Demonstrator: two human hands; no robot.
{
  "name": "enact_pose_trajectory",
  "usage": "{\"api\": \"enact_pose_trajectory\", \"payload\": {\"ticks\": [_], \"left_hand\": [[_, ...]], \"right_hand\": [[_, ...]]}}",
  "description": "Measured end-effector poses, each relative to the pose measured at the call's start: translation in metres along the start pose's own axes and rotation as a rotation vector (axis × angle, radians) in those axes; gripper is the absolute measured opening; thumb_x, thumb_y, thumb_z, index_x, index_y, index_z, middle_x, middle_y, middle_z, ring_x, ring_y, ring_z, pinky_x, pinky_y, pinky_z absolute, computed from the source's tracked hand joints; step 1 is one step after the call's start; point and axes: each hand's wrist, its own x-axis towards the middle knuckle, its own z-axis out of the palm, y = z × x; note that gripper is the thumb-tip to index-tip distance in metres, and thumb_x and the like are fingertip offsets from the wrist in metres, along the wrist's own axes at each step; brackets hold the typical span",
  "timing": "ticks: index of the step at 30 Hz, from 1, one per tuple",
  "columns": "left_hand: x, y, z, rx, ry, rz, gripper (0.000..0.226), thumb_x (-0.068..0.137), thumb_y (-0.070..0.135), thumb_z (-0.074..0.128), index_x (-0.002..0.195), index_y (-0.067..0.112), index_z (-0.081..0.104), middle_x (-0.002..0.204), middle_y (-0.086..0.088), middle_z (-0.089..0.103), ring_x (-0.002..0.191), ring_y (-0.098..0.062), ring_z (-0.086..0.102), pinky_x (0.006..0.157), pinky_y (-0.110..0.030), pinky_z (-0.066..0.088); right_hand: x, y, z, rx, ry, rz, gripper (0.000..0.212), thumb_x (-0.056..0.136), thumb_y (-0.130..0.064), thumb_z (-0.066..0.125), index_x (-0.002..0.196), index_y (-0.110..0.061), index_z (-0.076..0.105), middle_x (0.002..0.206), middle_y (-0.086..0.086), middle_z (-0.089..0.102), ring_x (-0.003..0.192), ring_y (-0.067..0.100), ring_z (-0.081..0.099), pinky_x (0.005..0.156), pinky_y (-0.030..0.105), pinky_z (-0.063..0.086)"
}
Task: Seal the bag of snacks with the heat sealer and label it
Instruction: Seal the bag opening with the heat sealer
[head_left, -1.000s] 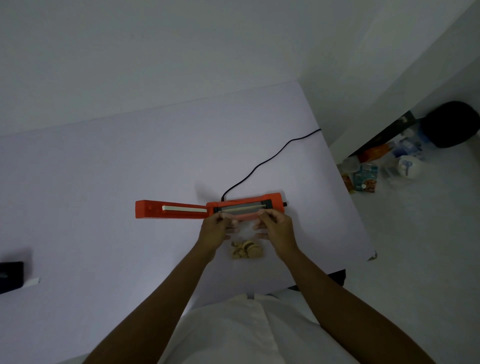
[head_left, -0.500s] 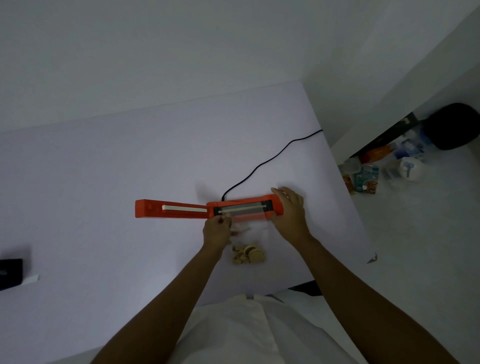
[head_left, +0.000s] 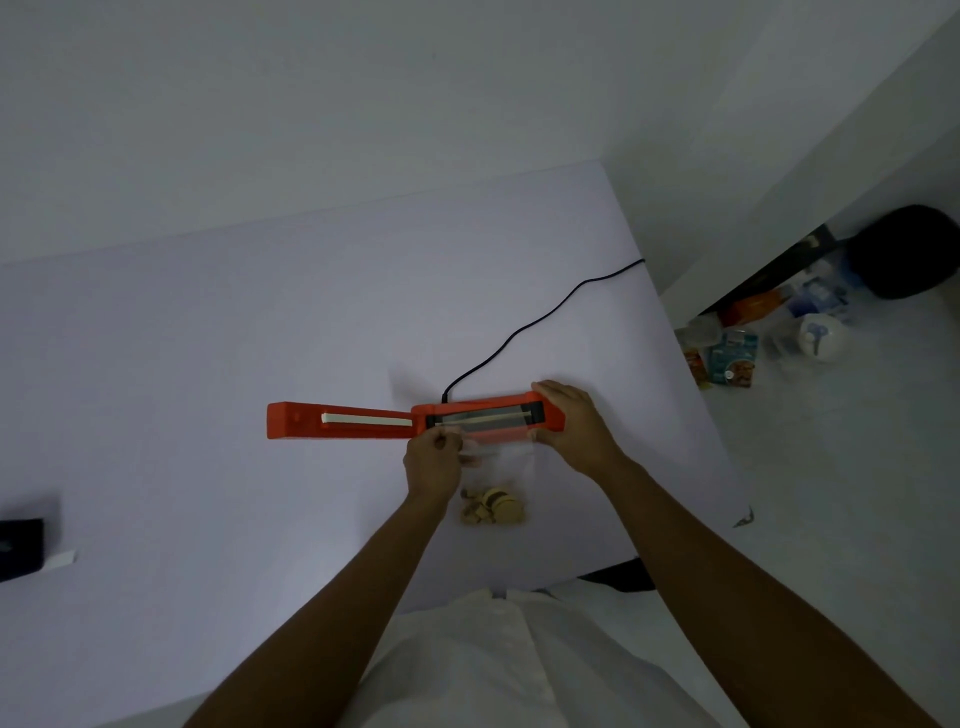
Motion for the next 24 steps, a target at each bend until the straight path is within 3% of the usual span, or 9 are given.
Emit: {"api": "enact_pose_trajectory", "payload": {"ticks": [6, 16, 21, 24], "left_hand": [[0.0017, -0.0004, 0.0004, -0.038, -0.004, -0.001, 0.019, 0.099, 0.011, 0.05, 0.092, 0.007, 0.067, 0.088, -0.01, 0.073, 0.069, -0.028, 0.072, 0.041, -0.015, 0.044], [0.0029, -0.0021, 0.0006, -0.046, -0.009, 0.023, 0.018, 0.098, 0.011, 0.051, 0.095, 0.006, 0.069, 0.087, -0.009, 0.074, 0.065, -0.024, 0.073, 0.052, -0.027, 0.056], [0.0007, -0.0008, -0.0003, 0.001, 0.005, 0.015, 0.019, 0.098, 0.011, 0.051, 0.094, 0.005, 0.069, 0.081, -0.005, 0.072, 0.053, -0.006, 0.068, 0.042, -0.017, 0.046], [-0.0007, 0.0009, -0.0006, -0.004, 0.009, 0.006, 0.02, 0.098, 0.012, 0.052, 0.087, 0.01, 0.069, 0.082, -0.004, 0.073, 0.057, -0.01, 0.07, 0.042, -0.017, 0.046]], "right_hand": [[0.0003, -0.0002, 0.0001, 0.005, 0.0, 0.006, 0.077, 0.077, -0.018, 0.081, 0.145, -0.016, 0.045, 0.149, 0.006, 0.044, 0.139, 0.023, 0.033, 0.117, 0.037, 0.028], [0.0006, 0.0, 0.0005, 0.028, -0.004, 0.021, 0.078, 0.077, -0.019, 0.082, 0.145, -0.016, 0.044, 0.149, 0.006, 0.043, 0.139, 0.022, 0.032, 0.116, 0.035, 0.027], [0.0003, -0.0003, 0.0003, 0.02, -0.001, 0.016, 0.077, 0.077, -0.018, 0.081, 0.145, -0.016, 0.045, 0.149, 0.005, 0.044, 0.139, 0.022, 0.032, 0.115, 0.034, 0.026], [0.0001, -0.0009, -0.0001, 0.025, -0.001, 0.02, 0.077, 0.078, -0.018, 0.081, 0.145, -0.017, 0.044, 0.15, 0.005, 0.043, 0.14, 0.022, 0.032, 0.116, 0.036, 0.026]]}}
